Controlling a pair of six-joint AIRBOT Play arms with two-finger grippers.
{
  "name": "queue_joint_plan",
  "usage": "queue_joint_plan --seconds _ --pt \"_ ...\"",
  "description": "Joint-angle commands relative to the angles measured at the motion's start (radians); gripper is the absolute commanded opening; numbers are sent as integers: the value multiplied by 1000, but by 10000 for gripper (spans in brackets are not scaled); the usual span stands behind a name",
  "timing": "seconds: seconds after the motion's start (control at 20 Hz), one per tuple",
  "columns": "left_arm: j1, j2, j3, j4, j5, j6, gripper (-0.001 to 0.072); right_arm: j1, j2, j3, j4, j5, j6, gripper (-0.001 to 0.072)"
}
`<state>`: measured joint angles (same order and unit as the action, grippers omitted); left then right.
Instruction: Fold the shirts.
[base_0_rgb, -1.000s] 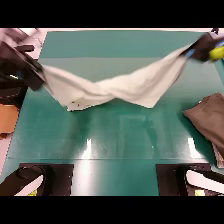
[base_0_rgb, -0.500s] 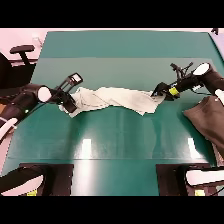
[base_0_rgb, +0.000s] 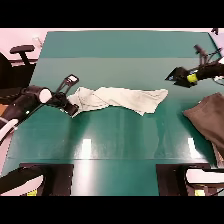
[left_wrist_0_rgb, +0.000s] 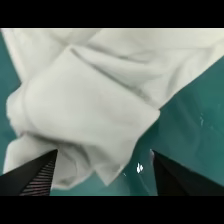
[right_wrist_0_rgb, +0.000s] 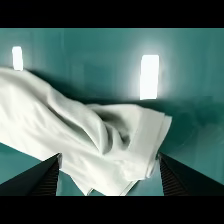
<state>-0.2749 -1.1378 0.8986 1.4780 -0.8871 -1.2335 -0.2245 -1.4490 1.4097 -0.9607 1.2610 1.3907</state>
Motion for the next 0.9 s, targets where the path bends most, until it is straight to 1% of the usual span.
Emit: queue_joint_plan --seconds 0.0,0.1,0.15,0.25,0.3,0.4,0.45,0.55,0.6,0.65,0.7,0.8,0.85 --pt "-1 161 1 6 -69 -153 699 -81 66 25 -1 -14 -3 666" --pt "27 267 1 -12 -88 -203 699 -123 79 25 0 -9 -3 666" --pt "75 301 1 -54 -116 -217 705 -138 79 25 0 -6 -3 666" --pt "205 313 -5 -157 -172 -245 704 -151 79 24 0 -5 -3 665" --pt "279 313 -19 -218 -176 -245 705 -151 79 24 0 -5 -3 665" --pt "438 311 -63 -361 -131 -240 705 -143 79 24 0 -5 -3 665" --pt "523 304 -87 -449 -114 -251 704 -135 79 24 0 -8 -4 665" --pt "655 277 -136 -627 -129 -263 702 -116 79 24 -1 -13 -4 665" --pt "692 253 -165 -688 -130 -295 652 -105 78 24 -3 -17 -4 665" --pt "698 224 -186 -727 -128 -330 636 -92 78 24 -3 -27 -5 666" --pt "698 190 -201 -771 -131 -341 636 -80 78 24 -4 -41 -5 665" --pt "686 111 -215 -919 -144 -345 639 -60 78 24 -4 -56 -5 665" --pt "681 80 -215 -966 -135 -360 648 -53 77 24 -9 -64 -5 665"
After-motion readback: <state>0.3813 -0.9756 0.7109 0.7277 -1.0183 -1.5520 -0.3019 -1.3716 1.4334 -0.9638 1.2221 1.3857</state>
